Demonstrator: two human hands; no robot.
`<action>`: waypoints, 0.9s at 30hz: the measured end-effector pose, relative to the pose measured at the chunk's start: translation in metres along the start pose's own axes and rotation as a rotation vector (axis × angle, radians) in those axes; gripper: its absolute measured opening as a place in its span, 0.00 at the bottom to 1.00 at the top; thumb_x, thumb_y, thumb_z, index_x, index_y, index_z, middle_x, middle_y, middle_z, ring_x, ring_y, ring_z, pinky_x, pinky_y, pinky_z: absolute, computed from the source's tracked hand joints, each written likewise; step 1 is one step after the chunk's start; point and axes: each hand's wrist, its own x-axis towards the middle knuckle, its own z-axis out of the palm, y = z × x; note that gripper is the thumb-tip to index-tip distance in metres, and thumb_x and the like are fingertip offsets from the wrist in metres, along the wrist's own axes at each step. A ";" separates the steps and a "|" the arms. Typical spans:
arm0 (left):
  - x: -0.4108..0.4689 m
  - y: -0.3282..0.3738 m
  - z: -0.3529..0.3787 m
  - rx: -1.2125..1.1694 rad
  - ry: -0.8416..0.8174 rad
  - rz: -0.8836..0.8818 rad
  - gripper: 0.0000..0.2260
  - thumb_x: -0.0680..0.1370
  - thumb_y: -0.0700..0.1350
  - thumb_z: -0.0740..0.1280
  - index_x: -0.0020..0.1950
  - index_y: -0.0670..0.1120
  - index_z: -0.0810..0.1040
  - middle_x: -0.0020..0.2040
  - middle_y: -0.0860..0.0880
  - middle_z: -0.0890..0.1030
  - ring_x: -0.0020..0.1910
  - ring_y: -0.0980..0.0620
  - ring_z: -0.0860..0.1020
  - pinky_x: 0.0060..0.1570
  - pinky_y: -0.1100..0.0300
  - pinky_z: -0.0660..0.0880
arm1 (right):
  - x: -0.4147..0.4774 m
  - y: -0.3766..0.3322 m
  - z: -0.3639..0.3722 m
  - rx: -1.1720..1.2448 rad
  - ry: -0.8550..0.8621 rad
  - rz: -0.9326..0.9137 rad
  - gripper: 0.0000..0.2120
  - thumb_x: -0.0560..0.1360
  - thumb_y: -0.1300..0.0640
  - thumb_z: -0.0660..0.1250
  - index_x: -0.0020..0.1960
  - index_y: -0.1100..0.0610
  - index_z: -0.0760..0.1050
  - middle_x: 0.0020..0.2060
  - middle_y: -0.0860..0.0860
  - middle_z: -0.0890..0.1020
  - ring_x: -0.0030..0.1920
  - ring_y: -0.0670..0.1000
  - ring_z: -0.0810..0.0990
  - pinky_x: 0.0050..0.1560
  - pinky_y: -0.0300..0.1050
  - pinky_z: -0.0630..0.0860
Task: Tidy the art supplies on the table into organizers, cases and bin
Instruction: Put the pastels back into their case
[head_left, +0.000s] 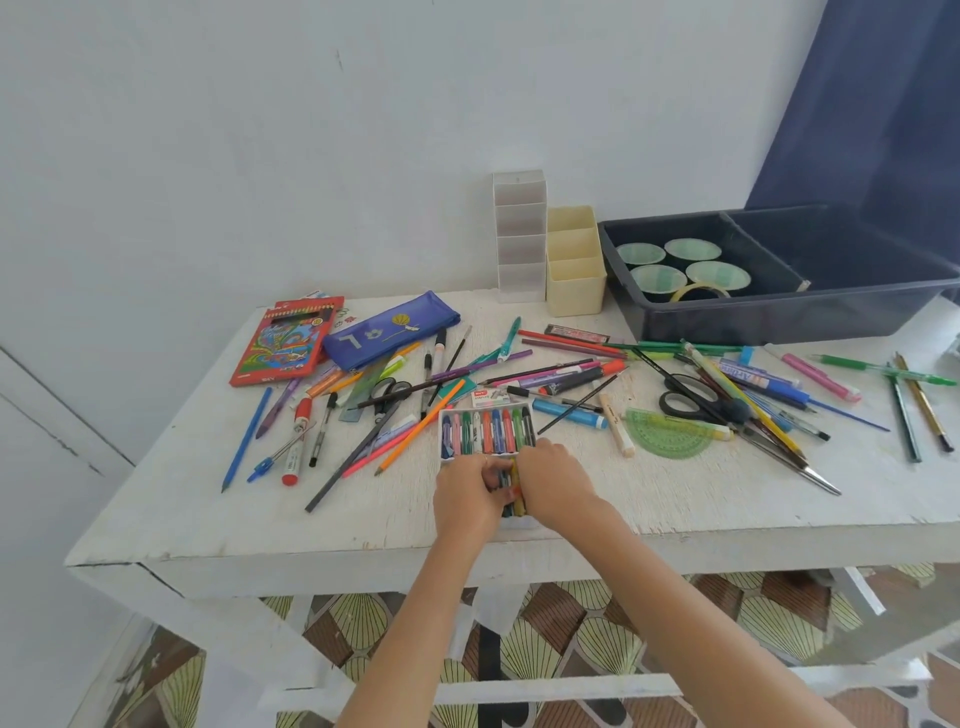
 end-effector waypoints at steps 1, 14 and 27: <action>0.000 0.001 -0.001 -0.002 -0.002 0.000 0.10 0.72 0.42 0.73 0.53 0.48 0.82 0.40 0.49 0.78 0.42 0.47 0.77 0.46 0.56 0.76 | 0.003 0.001 -0.001 -0.008 -0.010 0.010 0.14 0.76 0.65 0.62 0.62 0.62 0.70 0.60 0.59 0.71 0.62 0.58 0.70 0.59 0.49 0.71; 0.004 0.005 -0.015 0.010 -0.177 0.018 0.13 0.75 0.38 0.69 0.59 0.46 0.77 0.35 0.54 0.73 0.37 0.56 0.73 0.43 0.63 0.72 | -0.006 0.025 0.019 0.161 0.123 -0.055 0.07 0.75 0.65 0.62 0.46 0.59 0.79 0.45 0.51 0.67 0.47 0.51 0.70 0.45 0.41 0.73; 0.038 0.083 0.037 -0.203 -0.082 0.261 0.07 0.78 0.40 0.64 0.51 0.48 0.79 0.45 0.52 0.79 0.40 0.61 0.74 0.39 0.69 0.71 | -0.016 0.095 0.001 0.610 0.474 0.142 0.12 0.76 0.65 0.61 0.52 0.54 0.81 0.43 0.45 0.77 0.38 0.44 0.74 0.43 0.35 0.70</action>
